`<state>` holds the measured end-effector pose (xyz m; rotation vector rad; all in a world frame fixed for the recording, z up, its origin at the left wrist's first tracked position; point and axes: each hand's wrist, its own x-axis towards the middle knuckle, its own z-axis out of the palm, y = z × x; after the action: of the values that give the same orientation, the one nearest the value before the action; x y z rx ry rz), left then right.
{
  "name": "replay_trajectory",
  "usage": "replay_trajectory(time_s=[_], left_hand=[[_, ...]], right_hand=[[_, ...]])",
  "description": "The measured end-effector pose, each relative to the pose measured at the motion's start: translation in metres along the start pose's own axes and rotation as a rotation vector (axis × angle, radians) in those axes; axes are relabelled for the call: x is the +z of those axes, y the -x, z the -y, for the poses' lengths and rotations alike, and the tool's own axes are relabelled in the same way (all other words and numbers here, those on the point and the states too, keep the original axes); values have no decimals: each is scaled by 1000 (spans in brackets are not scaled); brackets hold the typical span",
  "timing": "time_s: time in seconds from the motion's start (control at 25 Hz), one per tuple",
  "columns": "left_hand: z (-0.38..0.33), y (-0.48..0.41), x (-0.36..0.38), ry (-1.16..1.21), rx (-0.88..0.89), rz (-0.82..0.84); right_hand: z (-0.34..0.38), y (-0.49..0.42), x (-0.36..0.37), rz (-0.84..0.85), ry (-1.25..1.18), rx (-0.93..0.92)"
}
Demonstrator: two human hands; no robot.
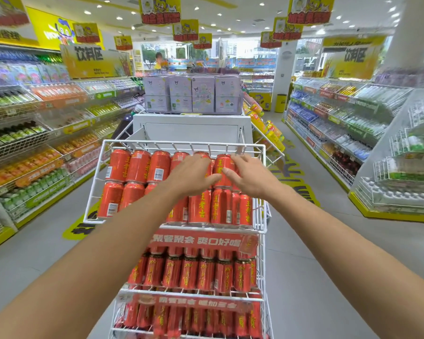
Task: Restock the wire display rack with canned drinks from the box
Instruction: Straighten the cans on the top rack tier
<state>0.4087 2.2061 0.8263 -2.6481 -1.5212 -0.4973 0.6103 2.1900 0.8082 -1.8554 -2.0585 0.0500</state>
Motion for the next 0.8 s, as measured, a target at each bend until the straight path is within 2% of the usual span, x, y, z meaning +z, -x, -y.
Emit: replay_trajectory(time_s=[0.16, 0.36, 0.48, 0.6, 0.68, 0.8], left_hand=[[-31, 66, 15, -81, 146, 43], [-82, 115, 48, -64, 227, 92], [-103, 122, 60, -22, 187, 118], [-110, 128, 88, 48, 168, 85], [-110, 139, 119, 147, 134, 85], [-102, 173, 185, 250, -35, 140]], right_hand=[[2, 90, -11, -30, 118, -61], [-32, 183, -11, 51, 250, 8], [-63, 204, -10, 74, 252, 71], [-84, 212, 16, 92, 209, 44], [-98, 218, 55, 127, 163, -26], [-123, 244, 130, 220, 117, -72]])
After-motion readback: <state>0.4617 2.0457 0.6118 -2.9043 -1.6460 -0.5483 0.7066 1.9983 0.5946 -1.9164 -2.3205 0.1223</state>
